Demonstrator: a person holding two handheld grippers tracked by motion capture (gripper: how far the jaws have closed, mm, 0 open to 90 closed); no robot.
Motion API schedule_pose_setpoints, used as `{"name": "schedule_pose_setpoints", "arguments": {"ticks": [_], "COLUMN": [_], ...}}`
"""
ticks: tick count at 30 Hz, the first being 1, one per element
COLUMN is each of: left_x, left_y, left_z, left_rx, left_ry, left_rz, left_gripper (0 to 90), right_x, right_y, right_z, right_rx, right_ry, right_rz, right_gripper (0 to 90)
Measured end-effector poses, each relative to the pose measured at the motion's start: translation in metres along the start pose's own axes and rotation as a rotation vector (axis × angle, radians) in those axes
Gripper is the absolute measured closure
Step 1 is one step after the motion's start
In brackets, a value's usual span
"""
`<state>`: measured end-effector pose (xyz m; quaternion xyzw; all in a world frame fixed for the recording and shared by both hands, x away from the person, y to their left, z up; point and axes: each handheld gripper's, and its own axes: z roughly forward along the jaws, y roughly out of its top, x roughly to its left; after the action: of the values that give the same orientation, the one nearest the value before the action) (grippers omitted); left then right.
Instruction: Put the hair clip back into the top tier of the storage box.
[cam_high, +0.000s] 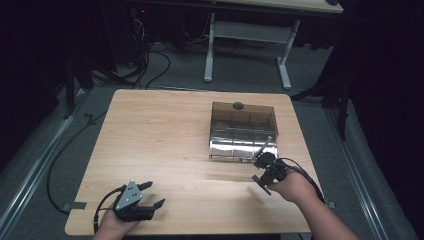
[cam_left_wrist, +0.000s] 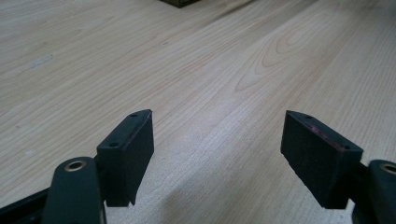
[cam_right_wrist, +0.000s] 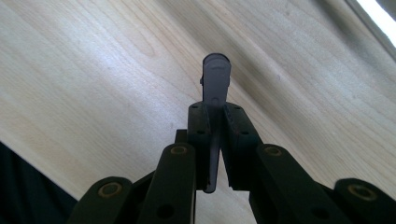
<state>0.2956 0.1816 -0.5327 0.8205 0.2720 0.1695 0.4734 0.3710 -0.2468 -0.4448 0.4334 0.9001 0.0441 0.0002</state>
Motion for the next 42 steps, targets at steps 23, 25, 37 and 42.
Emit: {"name": "schedule_pose_setpoints", "arguments": {"ticks": [23, 25, 37, 42], "left_x": [0.0, 0.0, 0.0, 0.0], "left_y": [0.0, 0.0, 0.001, 0.0], "left_z": [0.0, 0.0, 0.001, 0.001], "left_rx": [0.003, 0.001, 0.01, -0.001], "left_ry": [-0.011, -0.012, -0.016, -0.011], "left_rz": [0.004, 0.002, 0.008, 0.005], "left_gripper": [26.1, 26.1, 26.1, 26.2], "right_x": [-0.003, -0.004, -0.01, -0.016], "right_y": [0.023, 0.028, 0.062, 0.076], "right_z": [-0.056, -0.06, -0.074, -0.071], "right_rx": [-0.02, -0.022, -0.054, -0.058], "right_ry": [0.012, 0.008, -0.024, -0.034], "right_rz": [-0.004, -0.005, -0.01, -0.008], "right_gripper": [82.8, 82.8, 82.7, 82.7]}}
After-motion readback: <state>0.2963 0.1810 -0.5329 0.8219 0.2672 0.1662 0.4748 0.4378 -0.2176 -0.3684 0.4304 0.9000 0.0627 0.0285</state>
